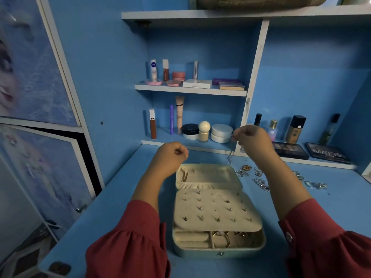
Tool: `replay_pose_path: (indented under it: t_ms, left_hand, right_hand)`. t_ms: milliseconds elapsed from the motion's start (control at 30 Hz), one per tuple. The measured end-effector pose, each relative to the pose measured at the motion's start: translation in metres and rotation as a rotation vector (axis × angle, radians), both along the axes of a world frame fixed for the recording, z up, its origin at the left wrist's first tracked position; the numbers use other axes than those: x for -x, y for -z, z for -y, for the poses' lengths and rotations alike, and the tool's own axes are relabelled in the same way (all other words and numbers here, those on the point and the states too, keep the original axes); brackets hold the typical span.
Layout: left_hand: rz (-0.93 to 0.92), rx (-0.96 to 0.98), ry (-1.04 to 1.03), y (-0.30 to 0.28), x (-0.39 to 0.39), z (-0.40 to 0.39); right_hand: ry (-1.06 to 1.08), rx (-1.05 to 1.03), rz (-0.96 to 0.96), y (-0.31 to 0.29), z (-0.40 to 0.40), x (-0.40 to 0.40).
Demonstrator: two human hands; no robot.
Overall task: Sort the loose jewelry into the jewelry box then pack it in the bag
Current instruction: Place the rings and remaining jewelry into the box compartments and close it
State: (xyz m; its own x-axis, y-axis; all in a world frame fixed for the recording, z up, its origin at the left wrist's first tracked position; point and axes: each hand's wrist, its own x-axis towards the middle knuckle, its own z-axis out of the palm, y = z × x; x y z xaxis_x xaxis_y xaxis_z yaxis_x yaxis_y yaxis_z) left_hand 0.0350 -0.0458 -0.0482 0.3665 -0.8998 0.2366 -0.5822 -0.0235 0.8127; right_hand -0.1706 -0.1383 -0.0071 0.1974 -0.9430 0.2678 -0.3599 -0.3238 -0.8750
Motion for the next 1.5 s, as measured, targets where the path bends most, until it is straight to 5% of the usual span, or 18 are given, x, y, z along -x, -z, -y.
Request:
replay_pose_path:
  t_ms: [267,500,1100,1500]
  left_hand:
    - [-0.250,0.141,0.200,-0.013,0.019,-0.004]
    - [-0.395,0.168,0.270,-0.018,0.032,-0.006]
    - [-0.388,0.272,0.129,-0.024,0.030,-0.014]
    - [-0.391,0.244,0.121,-0.023,0.026,-0.014]
  right_hand:
    - [-0.189,-0.019,0.099,-0.020,-0.027,-0.016]
    - [-0.308,0.009,-0.030,-0.021,-0.043,-0.029]
    - [-0.258,-0.080,-0.129,-0.027,-0.037,-0.013]
    - [-0.117,-0.035,0.108,-0.031,-0.028,-0.005]
